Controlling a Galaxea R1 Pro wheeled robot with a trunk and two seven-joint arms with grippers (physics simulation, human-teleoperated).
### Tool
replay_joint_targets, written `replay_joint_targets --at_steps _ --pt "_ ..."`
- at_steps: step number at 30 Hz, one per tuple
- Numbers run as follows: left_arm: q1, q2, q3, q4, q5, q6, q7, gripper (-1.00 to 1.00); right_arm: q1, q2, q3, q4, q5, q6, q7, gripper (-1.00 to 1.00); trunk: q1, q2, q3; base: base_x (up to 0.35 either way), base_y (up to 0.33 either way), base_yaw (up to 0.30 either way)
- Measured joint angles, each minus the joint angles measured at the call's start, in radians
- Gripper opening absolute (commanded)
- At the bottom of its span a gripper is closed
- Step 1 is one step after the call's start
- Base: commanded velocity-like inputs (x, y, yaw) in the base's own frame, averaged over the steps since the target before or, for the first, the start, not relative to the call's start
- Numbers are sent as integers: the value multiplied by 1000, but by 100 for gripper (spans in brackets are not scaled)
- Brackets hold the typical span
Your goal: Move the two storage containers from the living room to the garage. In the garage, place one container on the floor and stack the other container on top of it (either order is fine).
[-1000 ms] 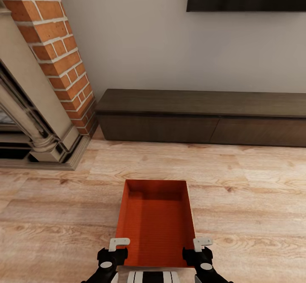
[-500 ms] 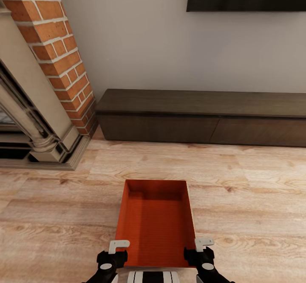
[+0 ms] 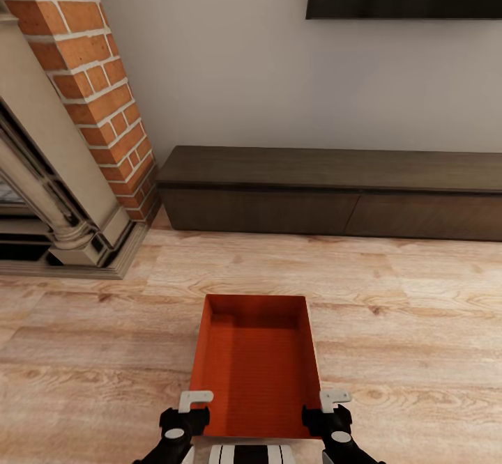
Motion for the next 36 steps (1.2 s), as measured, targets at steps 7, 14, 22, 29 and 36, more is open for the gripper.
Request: replay_joint_targets --at_steps 7,14,22,29,36 --pt "-24 0 0 -5 0 2 0 100 0 0 0 0 0 0 0 100 0 0 0 0 0 0" --pt "-29 0 0 -5 1 3 0 100 0 0 0 0 0 0 0 100 0 0 0 0 0 0" --pt "-31 0 0 -3 1 4 0 100 0 0 0 0 0 0 0 100 0 0 0 0 0 0" --pt "-32 -1 0 -3 0 3 0 100 0 -1 0 0 0 0 0 100 0 0 0 0 0 0" --pt "-32 -1 0 -3 1 4 0 -100 0 -1 0 0 0 -1 1 -100 0 0 0 0 0 0"
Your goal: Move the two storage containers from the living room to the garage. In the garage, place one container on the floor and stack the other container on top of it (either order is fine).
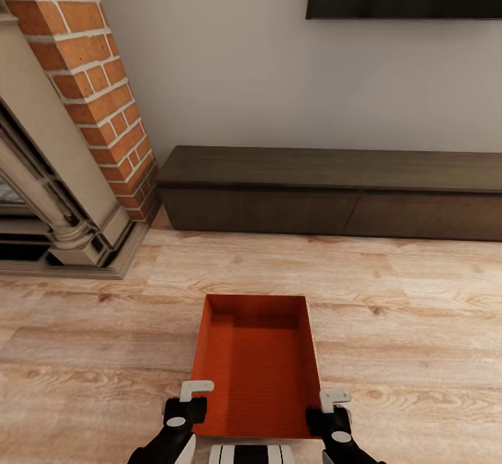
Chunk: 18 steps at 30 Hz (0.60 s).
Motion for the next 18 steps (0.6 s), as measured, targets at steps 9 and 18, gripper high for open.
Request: replay_joint_targets --at_steps 9,18 --pt "0 -1 -6 5 9 -3 -6 -100 0 0 6 -1 2 -1 8 -100 0 0 0 0 0 0" --pt "0 -1 -7 7 9 -3 -6 -100 0 0 6 -1 1 -2 8 -100 0 0 0 0 0 0"
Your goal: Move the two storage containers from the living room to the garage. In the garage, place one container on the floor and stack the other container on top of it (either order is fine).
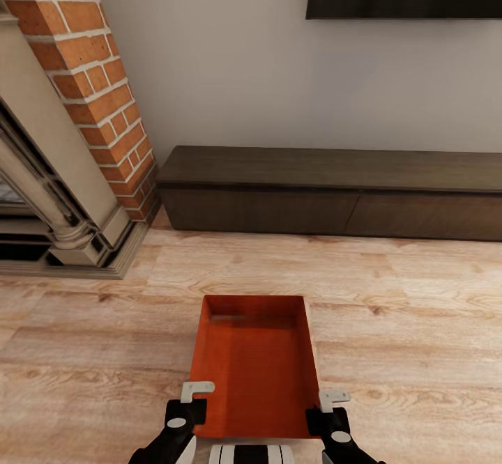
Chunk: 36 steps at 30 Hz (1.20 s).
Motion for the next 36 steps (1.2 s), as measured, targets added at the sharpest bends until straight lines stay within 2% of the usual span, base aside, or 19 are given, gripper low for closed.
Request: replay_joint_targets --at_steps 5,8,10,13,18,28,36 --pt "0 0 1 -8 -3 -11 0 -100 0 0 -1 -8 -1 -8 -2 -100 0 0 0 0 0 0" --pt "0 1 1 -52 -4 -14 -1 -100 1 -2 -2 -37 3 -13 -8 -100 0 0 0 0 0 0" --pt "0 2 -4 -101 -6 -13 -5 -100 1 -7 -1 -88 3 -15 -29 -100 0 0 0 0 0 0" --pt "1 -6 -4 -129 -8 -12 -4 -100 2 -24 2 -121 -5 -14 -25 -100 0 0 0 0 0 0" --pt "2 -8 -12 -150 -4 -11 -4 -100 1 -32 -4 -140 7 -13 -19 -100 0 0 0 0 0 0" --pt "1 -8 -18 -188 -10 -2 -8 -100 3 -44 7 -194 -4 0 -42 -100 0 0 0 0 0 0" --pt "1 -8 -10 -192 -11 0 -16 -100 3 -51 28 -216 -9 18 -60 -100 0 0 0 0 0 0"
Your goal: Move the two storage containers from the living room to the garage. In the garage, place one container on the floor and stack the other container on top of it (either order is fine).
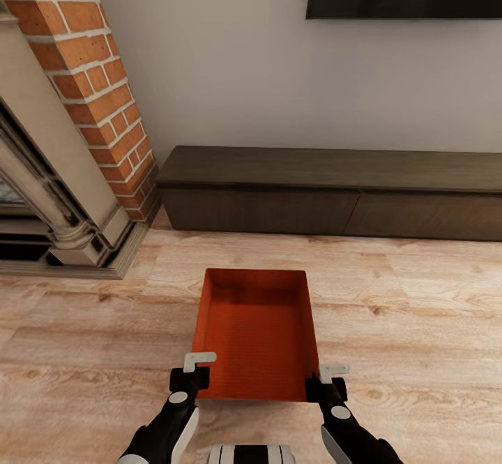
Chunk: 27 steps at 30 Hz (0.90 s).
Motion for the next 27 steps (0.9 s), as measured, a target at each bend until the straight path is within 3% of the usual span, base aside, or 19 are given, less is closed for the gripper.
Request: replay_joint_targets --at_steps 13,27 --pt "0 0 0 4 9 1 2 -100 0 1 -10 -3 10 12 6 -100 0 0 0 0 0 0" --pt "0 0 2 1 3 11 0 -100 0 0 1 -1 -5 11 1 -100 0 0 0 0 0 0"
